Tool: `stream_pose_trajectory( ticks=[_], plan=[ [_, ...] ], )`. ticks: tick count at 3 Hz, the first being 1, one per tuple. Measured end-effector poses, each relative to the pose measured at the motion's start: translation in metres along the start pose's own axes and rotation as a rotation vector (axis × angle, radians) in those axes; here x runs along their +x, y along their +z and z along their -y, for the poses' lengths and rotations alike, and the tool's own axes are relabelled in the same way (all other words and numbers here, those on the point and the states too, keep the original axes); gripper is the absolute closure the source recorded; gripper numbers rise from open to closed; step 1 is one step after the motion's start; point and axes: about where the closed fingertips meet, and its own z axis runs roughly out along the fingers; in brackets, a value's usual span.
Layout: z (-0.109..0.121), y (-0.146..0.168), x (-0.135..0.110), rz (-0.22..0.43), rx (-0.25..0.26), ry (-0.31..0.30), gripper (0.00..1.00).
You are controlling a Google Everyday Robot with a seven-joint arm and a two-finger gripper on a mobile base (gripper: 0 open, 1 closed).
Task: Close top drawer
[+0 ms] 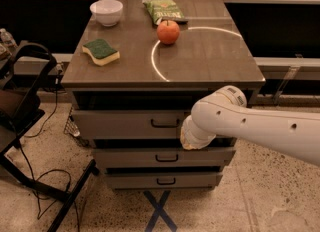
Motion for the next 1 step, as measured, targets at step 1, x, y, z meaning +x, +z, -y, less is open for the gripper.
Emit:
stream_pose_trajectory(
  ticks=[1],
  plan=[
    [0.0000,0.0000,0.0000,0.000,0.000,0.000,1.00]
  ],
)
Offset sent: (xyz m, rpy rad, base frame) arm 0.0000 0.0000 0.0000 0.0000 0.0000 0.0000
